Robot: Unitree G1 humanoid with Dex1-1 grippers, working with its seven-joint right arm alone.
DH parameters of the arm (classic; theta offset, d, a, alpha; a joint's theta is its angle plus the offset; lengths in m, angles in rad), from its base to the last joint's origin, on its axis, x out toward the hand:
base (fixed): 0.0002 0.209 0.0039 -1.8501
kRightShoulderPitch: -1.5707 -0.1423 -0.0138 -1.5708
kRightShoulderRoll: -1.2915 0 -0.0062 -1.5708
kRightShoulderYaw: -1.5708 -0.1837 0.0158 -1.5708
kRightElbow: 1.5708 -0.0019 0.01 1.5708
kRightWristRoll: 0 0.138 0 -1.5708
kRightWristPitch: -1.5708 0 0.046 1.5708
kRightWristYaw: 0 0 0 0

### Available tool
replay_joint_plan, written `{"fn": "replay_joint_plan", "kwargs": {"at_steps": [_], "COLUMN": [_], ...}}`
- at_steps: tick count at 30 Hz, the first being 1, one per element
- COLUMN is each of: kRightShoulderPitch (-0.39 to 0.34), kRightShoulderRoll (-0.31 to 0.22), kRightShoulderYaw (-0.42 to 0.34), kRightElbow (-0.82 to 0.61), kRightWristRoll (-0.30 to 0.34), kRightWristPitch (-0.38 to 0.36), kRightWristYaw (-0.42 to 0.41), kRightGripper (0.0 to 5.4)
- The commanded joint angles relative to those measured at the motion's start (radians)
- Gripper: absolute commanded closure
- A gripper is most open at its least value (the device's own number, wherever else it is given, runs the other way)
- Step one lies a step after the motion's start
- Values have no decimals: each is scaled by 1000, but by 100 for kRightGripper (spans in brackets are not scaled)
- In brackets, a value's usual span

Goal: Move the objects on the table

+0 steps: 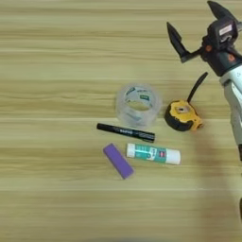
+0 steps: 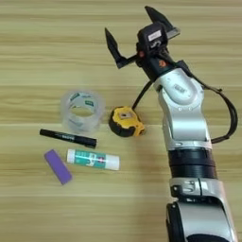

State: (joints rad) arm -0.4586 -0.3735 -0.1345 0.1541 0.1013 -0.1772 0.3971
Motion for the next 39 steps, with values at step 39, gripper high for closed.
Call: {"fn": "replay_joint_plan", "kwargs": {"at_steps": [39], "kRightShoulderPitch": [439], "kRightShoulderRoll": [191], "kRightShoulderYaw": [-89], "kRightElbow": [-439], "kRightWristRoll": [70], "kRightWristPitch": [29], "kRightWristYaw": [-231], "kRightGripper": [4]}}
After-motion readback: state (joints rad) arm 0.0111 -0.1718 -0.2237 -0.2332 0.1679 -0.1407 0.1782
